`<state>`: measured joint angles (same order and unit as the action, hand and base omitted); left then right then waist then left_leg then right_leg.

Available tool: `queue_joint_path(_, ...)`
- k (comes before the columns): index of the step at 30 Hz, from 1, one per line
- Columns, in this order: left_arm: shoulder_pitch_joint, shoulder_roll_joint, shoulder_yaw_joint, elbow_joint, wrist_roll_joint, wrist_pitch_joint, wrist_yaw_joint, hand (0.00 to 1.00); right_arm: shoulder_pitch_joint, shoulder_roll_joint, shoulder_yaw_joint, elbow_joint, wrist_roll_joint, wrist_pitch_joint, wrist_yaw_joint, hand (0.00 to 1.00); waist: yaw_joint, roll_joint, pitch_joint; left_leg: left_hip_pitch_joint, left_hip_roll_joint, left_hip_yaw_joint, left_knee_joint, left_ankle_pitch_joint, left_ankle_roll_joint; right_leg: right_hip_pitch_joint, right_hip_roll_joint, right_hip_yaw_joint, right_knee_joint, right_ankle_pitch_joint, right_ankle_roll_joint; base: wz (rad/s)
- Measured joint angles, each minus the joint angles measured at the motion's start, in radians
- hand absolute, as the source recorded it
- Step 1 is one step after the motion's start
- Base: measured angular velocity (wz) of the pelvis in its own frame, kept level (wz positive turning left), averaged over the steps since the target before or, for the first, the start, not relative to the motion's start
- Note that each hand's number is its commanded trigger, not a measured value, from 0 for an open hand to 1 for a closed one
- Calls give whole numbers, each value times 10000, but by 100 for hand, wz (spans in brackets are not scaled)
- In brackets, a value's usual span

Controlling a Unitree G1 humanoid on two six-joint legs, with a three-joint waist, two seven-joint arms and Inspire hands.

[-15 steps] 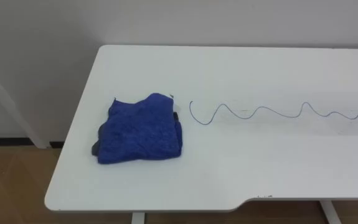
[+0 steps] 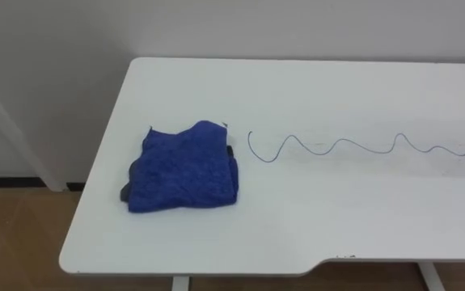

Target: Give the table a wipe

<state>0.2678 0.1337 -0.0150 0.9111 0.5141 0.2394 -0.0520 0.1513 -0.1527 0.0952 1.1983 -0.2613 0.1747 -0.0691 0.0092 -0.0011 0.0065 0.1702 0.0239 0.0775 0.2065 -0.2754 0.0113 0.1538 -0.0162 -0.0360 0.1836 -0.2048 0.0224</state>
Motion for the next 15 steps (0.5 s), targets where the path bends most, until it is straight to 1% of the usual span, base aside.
queue_joint_path(3,-39,-11,34,137,-4,8,0,0,-52,-1,-37,56,661,6,-93,0,5,19,3,50,1,16,-15,0,0,4,1,-4,-3,0,0,-1)
queue_joint_path(6,-64,-3,119,166,0,45,2,0,-59,2,-258,115,1269,11,-385,0,-45,40,2,48,6,-1,-25,0,0,-22,3,14,10,0,0,0)
queue_joint_path(8,-83,-25,123,298,-2,161,4,0,-72,10,-566,490,2030,19,-839,0,-129,102,-4,94,4,-39,-39,0,1,85,1,16,10,0,0,4)
queue_joint_path(9,-93,-27,131,319,2,185,4,0,-43,14,-693,531,2327,18,-955,0,-139,117,7,121,3,-46,-45,0,0,89,3,26,7,0,0,0)
queue_joint_path(10,-84,-26,172,319,-2,199,4,0,48,20,-1070,625,2989,1,-1212,0,-169,163,17,150,4,-47,-56,0,1,62,8,55,3,0,0,5)
queue_joint_path(11,-55,-47,357,315,-5,203,4,0,75,19,-1634,742,3629,-10,-1481,0,-324,216,24,137,3,-93,-59,0,0,75,5,27,3,0,0,7)
queue_joint_path(12,-42,-49,468,304,-4,215,4,0,94,19,-1951,772,4040,-7,-1626,0,-409,236,29,132,3,-107,-72,0,0,77,2,23,7,0,0,8)
queue_joint_path(14,10,-32,1031,203,7,228,4,0,334,-9,-3200,703,5596,-31,-2169,0,-701,300,29,130,5,-144,-91,0,0,79,14,33,14,-1,1,2)
queue_joint_path(15,29,-31,1171,142,11,229,4,0,390,-26,-3473,710,5890,-13,-2301,0,-789,303,28,130,6,-142,-89,0,0,80,15,32,16,-2,1,0)
